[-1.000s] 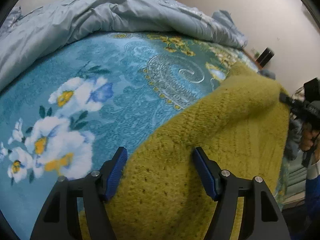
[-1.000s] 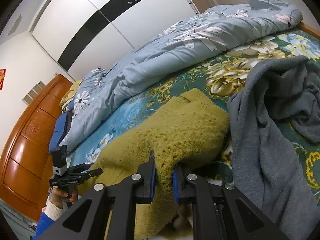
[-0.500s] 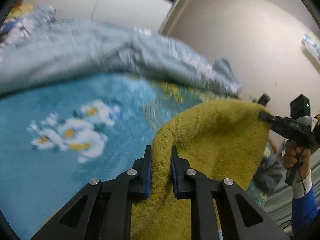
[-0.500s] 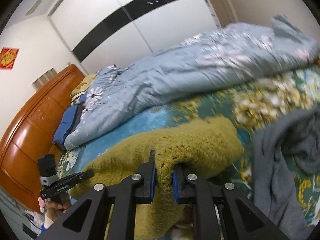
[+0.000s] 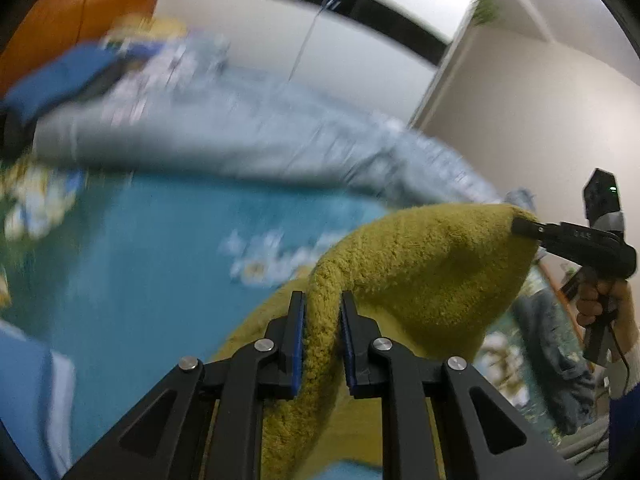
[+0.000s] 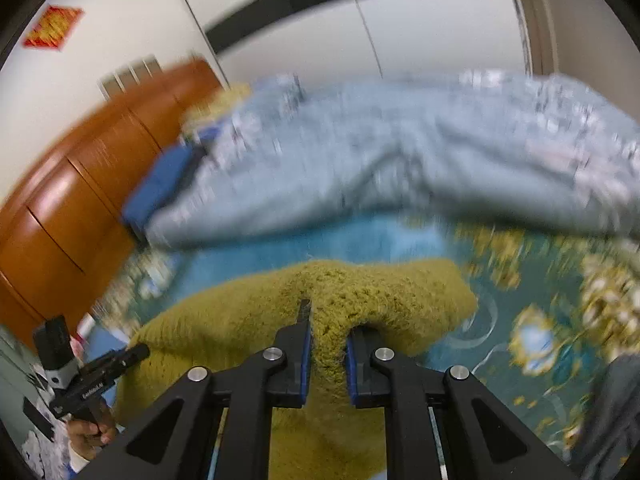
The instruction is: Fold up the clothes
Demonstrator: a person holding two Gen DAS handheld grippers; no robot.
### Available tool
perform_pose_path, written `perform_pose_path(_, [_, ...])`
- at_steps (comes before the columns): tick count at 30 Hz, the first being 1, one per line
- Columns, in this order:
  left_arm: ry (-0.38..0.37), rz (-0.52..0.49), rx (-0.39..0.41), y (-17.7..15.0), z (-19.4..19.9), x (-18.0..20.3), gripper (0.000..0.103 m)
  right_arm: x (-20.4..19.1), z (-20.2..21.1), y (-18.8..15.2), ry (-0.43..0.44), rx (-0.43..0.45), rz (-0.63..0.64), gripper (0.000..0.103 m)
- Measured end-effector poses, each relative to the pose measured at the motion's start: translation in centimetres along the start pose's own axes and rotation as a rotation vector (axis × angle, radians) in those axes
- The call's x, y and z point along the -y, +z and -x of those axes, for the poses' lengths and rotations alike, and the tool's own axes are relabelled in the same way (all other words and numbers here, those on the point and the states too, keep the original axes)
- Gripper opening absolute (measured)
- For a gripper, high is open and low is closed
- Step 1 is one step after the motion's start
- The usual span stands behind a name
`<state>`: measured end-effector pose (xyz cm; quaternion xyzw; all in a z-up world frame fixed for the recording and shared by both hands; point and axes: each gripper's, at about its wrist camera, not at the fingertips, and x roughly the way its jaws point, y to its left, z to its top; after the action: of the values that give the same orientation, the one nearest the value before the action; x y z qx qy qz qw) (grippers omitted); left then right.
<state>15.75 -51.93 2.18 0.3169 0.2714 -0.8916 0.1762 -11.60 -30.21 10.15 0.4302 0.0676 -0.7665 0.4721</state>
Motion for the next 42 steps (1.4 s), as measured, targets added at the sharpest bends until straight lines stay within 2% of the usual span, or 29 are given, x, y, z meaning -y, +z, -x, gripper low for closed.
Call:
perform_pose_path(3, [0.017,0.061,-0.069,-2.2,-3.2,-2.7,0.017,0.6,-4.3,-2.5,-0.021,-0.084,-0.006,0.015])
perform_pose_path(6, [-0.006,0.108,-0.080,-3.2,-3.9,-3.7,0.017,1.8,-6.7,-4.1,-0.045,-0.139,-0.016,0.016])
perform_pose_path(12, [-0.024,0.108,-0.082,-3.4,-3.3,-3.7,0.020,2.8,-6.5,-4.5,-0.040,-0.134,-0.049,0.019])
perform_pose_path(15, [0.007,0.078,-0.081,-3.6,-2.1,-2.9,0.028,2.4,-5.5,-4.5,-0.058,-0.120,-0.048,0.035])
perform_pose_path(17, [0.041,0.038,-0.062,-4.1,-0.7,-2.0,0.039,2.3,-4.3,-5.5,-0.047,-0.092,-0.058,0.066])
perform_pose_path(19, [0.068,0.008,-0.038,-4.9,0.7,-1.5,0.052,2.3,-3.3,-7.2,-0.038,-0.080,-0.077,0.069])
perform_pose_path(23, [0.129,-0.023,-0.032,-7.3,2.8,-1.7,0.056,2.2,-2.3,-12.7,-0.041,-0.104,-0.129,0.069])
perform_pose_path(28, [0.132,0.018,-0.041,-9.7,3.8,-3.4,0.056,1.4,-3.3,-18.6,0.005,-0.176,-0.203,0.069])
perform_pose_path(31, [0.118,0.034,-0.043,-10.4,4.0,-3.9,0.056,0.2,-3.3,-19.7,0.003,-0.149,-0.207,0.069])
perform_pose_path(34, [0.111,0.033,-0.046,-10.7,4.1,-4.0,0.056,-1.1,-3.6,-20.0,0.059,-0.152,-0.220,0.069])
perform_pose_path(36, [0.101,0.036,-0.053,-10.8,4.2,-4.0,0.056,-2.0,-3.7,-20.1,0.036,-0.144,-0.205,0.067])
perform_pose_path(38, [0.088,0.036,-0.059,-11.0,4.3,-4.0,0.057,-2.7,-3.8,-20.3,0.027,-0.143,-0.204,0.052])
perform_pose_path(39, [0.078,0.038,-0.063,-11.1,4.4,-4.0,0.058,-2.8,-3.9,-20.4,0.023,-0.143,-0.207,0.048])
perform_pose_path(41, [0.067,0.044,-0.070,-11.4,4.4,-4.0,0.061,-2.9,-3.9,-20.5,-0.007,-0.142,-0.209,0.029])
perform_pose_path(42, [0.062,0.047,-0.074,-11.5,4.4,-3.9,0.061,-2.9,-3.8,-20.5,-0.015,-0.141,-0.213,0.025])
